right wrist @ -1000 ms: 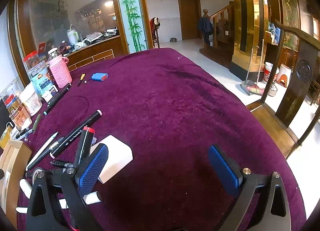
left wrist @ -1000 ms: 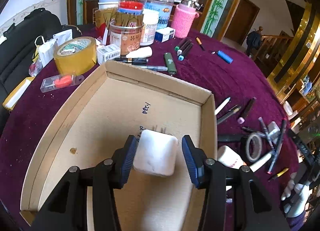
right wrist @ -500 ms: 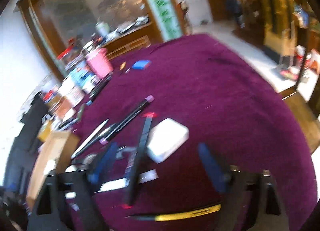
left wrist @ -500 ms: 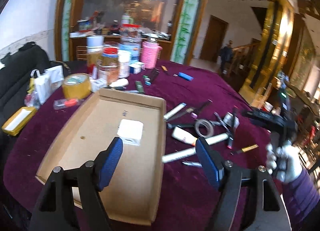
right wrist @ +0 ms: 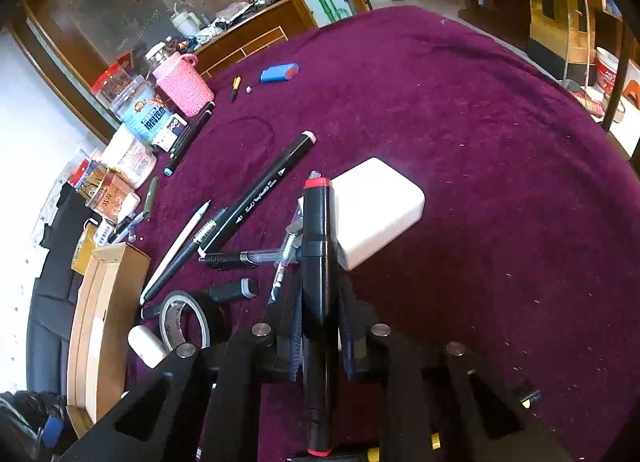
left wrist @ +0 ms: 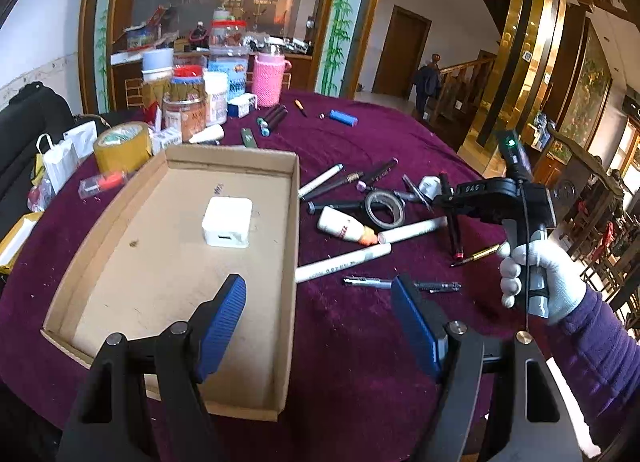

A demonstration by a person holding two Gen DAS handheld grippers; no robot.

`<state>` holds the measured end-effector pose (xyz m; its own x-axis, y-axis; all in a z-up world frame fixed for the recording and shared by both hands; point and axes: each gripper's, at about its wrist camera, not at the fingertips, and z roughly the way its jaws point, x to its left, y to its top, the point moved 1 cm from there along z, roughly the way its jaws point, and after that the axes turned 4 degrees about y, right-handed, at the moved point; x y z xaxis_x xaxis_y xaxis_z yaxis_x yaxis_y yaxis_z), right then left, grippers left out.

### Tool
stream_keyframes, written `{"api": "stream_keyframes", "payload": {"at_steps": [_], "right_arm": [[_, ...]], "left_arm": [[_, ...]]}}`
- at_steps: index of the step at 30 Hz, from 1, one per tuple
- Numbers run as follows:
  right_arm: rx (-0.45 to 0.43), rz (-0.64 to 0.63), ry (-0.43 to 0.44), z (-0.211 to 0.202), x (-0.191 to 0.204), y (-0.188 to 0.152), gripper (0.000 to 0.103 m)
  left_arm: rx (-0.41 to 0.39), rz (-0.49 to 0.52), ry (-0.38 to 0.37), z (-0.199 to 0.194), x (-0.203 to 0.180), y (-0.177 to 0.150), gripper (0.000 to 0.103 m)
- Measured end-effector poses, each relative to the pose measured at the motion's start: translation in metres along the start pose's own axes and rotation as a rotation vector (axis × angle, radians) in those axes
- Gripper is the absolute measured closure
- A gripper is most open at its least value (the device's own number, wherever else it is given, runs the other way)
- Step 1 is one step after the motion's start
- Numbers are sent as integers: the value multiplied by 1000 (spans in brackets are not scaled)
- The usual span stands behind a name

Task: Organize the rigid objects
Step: 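Grasp the clear gel pen with the left tool while the right tool grasps the red-capped black marker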

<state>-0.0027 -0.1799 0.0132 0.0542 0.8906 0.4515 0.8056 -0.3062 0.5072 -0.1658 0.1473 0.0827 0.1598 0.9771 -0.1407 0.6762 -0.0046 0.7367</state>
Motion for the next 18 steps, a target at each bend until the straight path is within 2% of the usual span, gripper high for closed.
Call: {"api": "stream_keyframes", "payload": {"at_steps": [3,6,10,12,14,16,17,18], "right_arm": [[-9,13,65,-13,-5,-6,86],[-24,30,149,-28,-10,-11,86],[-16,60,257,-38,-17,-16,86],[-17,74,283,-42,-21,-19,86],[-23,91,310,-47,-27,-23,86],[-26,114,332,-50,-32,-24,86],[-29,124,340,-51,-34,-25,86],[-35,130,345,-53,-37,-26,86]], "left_arm": [[33,44,-23,11,-17,-1,29],[61,148,-33,26,-46,-3,29],[73,408,-29,56,-97,-7,29],[97,499,-36,74,-112,-8,29],[154,583,-45,99,-127,-12,29],[219,657,-16,124,-135,-18,28],[210,642,-51,125,-135,-14,35],[250,631,-77,128,-133,-13,42]]}}
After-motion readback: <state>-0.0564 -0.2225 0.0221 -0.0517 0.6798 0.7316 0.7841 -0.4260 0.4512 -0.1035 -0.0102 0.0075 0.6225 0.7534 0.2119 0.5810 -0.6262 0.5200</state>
